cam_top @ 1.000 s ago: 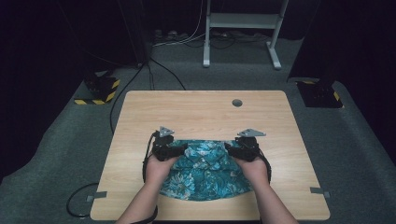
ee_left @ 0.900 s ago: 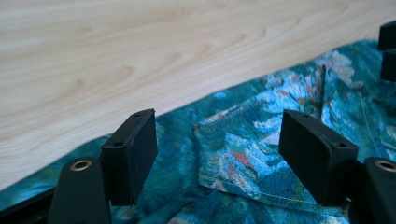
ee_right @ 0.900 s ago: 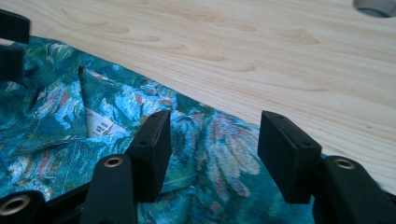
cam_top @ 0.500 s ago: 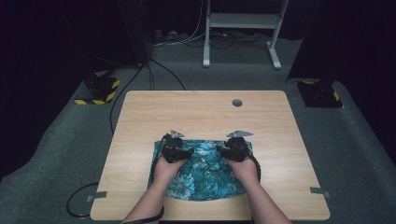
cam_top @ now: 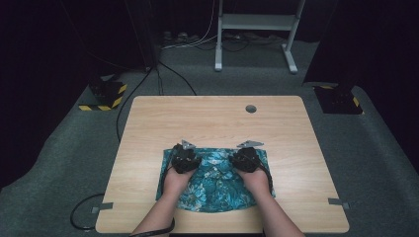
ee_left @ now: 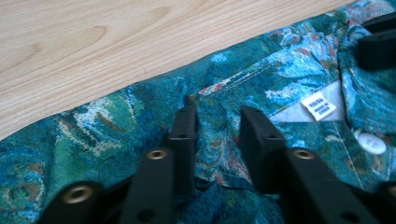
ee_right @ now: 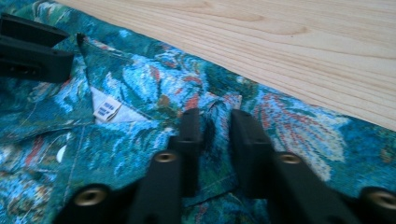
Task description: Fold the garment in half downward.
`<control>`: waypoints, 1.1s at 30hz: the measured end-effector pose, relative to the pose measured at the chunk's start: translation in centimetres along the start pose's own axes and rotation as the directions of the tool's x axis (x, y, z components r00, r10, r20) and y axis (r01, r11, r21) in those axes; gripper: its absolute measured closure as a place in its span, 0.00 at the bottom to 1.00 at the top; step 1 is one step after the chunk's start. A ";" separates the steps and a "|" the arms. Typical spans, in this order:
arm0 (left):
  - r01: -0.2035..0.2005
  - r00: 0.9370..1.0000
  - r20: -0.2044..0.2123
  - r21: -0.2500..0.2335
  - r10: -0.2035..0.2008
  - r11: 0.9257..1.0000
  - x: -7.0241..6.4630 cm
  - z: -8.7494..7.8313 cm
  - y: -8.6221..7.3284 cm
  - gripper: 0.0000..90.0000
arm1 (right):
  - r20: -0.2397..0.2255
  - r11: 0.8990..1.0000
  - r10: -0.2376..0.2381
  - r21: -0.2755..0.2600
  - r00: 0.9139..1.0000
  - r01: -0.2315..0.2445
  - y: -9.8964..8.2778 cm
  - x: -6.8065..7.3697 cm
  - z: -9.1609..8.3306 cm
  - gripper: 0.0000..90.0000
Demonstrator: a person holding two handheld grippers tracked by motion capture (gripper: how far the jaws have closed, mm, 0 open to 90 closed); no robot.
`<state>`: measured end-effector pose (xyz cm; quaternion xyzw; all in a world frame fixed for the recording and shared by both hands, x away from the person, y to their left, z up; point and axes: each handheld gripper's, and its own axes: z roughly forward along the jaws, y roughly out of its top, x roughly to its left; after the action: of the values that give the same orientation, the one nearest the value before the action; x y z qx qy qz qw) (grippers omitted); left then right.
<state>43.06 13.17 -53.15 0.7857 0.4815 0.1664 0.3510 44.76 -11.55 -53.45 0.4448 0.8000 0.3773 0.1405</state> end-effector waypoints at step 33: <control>-0.040 0.998 0.042 -0.164 0.048 0.986 -3.1 -7.8 -3.8 0.94 | -0.015 0.979 -0.088 -0.186 0.996 0.084 -3.2 4.4 -7.7 0.95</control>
<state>34.42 14.66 -50.16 0.7683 0.4405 0.1950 0.4214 36.03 -12.65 -50.05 0.3904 0.7816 0.4488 0.1878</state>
